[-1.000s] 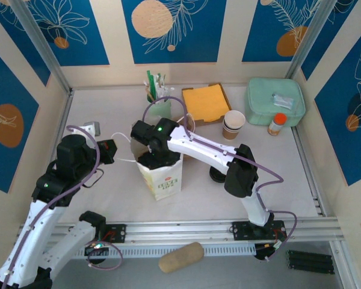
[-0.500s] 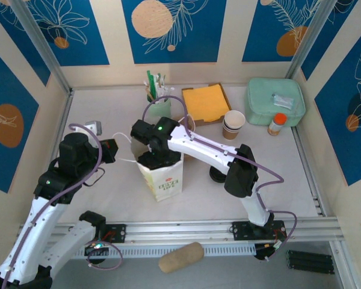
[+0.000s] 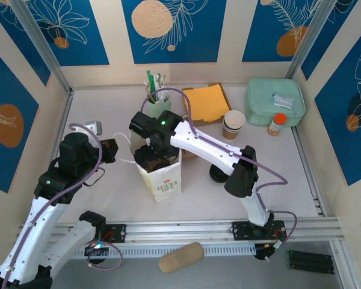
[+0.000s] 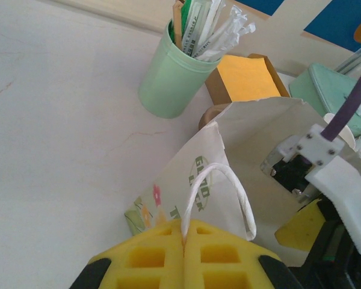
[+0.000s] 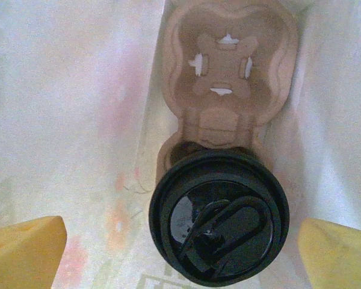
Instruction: Pack the takeout coffee
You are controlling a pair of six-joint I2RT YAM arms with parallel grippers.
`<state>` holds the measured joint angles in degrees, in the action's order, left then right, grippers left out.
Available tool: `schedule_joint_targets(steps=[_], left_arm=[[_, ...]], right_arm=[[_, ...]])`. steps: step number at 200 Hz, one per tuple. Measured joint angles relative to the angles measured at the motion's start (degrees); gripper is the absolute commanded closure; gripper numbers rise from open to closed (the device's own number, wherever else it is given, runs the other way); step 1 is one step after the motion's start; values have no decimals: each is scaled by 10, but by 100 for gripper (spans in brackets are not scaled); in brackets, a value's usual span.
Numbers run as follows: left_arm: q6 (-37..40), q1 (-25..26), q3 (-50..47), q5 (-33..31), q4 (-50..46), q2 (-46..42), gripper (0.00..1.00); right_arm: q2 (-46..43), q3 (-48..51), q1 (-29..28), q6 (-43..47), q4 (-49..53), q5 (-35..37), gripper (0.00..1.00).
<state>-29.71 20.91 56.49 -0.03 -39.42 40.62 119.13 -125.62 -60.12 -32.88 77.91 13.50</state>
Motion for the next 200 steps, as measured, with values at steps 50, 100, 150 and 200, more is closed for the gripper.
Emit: schedule_joint_targets(steps=[50, 100, 150, 200], left_arm=[[0, 0, 0, 0, 0, 0, 100], [0, 0, 0, 0, 0, 0, 100], [0, 0, -1, 0, 0, 0, 100], [0, 0, -1, 0, 0, 0, 100]], right_arm=[[0, -41, -6, 5, 21, 1, 1], [-3, -68, -10, 9, 42, 5, 12], [-9, -91, -13, 10, 61, 6, 20], [-13, -136, -23, 10, 85, 6, 24]])
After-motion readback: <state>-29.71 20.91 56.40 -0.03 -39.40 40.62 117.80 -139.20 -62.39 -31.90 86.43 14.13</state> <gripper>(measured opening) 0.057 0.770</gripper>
